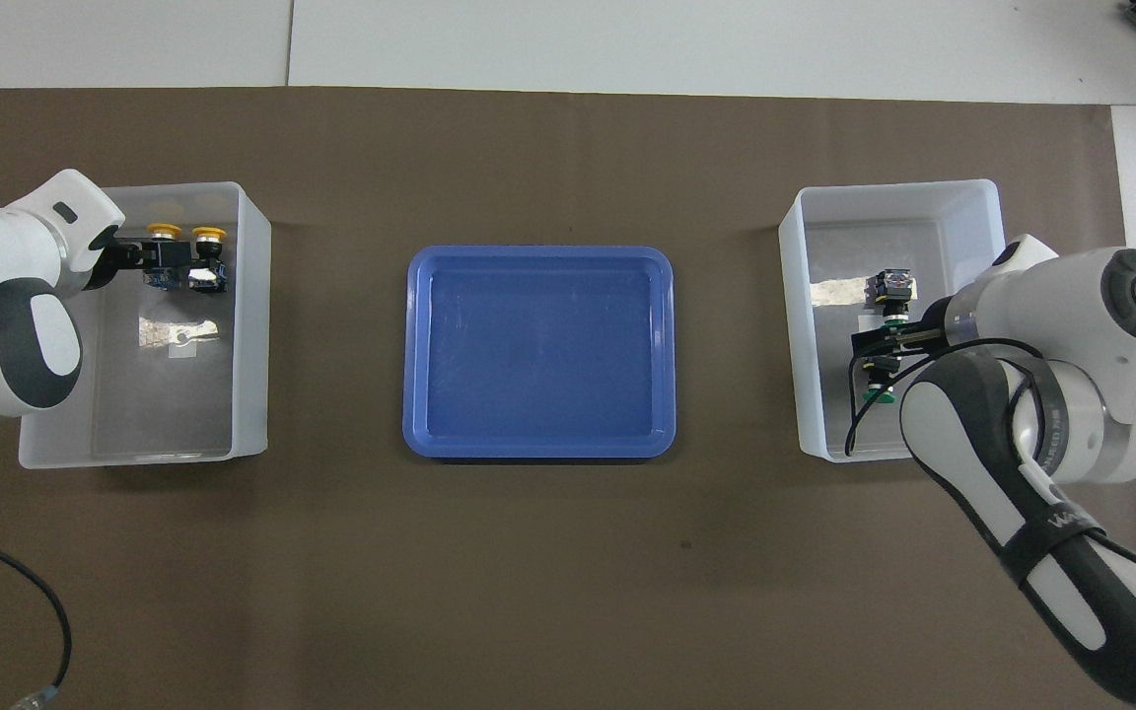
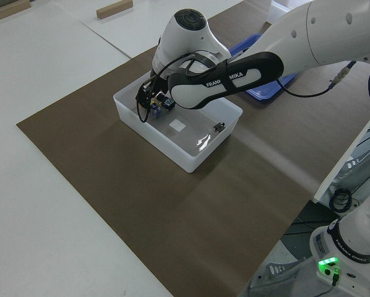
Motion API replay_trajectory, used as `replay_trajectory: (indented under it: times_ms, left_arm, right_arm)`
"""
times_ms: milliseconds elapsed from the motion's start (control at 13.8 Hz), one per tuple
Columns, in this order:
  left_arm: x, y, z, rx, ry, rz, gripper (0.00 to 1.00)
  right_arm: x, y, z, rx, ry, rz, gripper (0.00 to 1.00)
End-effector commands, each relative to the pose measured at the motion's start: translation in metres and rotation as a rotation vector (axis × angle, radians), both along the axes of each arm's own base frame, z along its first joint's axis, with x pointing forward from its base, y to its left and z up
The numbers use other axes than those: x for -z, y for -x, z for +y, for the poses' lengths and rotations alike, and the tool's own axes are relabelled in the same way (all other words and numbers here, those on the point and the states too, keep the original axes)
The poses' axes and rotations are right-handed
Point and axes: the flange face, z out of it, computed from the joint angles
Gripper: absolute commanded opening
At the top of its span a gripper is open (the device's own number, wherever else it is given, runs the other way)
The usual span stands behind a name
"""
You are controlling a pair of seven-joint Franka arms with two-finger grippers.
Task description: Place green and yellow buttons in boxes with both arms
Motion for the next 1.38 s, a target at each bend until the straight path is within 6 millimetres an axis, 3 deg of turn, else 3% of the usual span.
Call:
replay_trajectory:
  times_ms: [0,435,652,870,942,1014,1304]
  left_arm:
    - [-0.04,0.012,-0.016,0.036,0.011,0.023,1.0]
    - [-0.111,0.046,-0.089,0.084,0.036,0.101,1.0]
    - [-0.154,0.067,-0.092,0.098,0.012,0.132,1.0]
    - [-0.195,0.07,-0.085,0.104,-0.009,0.16,1.0]
    - [-0.206,0.069,-0.082,0.103,-0.015,0.174,1.0]
    - [-0.221,0.068,-0.079,0.106,-0.016,0.18,1.0]
    - [-0.254,0.063,-0.069,0.098,-0.023,0.219,1.0]
  right_arm:
    - [-0.059,-0.005,0.0,0.012,-0.02,-0.048,1.0]
    - [-0.166,0.0,-0.013,0.186,-0.012,0.014,1.0]
    - [-0.212,0.014,-0.027,0.258,-0.012,0.055,1.0]
    - [-0.264,0.029,-0.051,0.319,-0.013,0.08,1.0]
    - [-0.272,0.033,-0.06,0.331,-0.013,0.09,1.0]
    - [-0.267,0.038,-0.062,0.344,-0.016,0.112,1.0]
    - [-0.262,0.045,-0.056,0.322,-0.017,0.13,1.0]
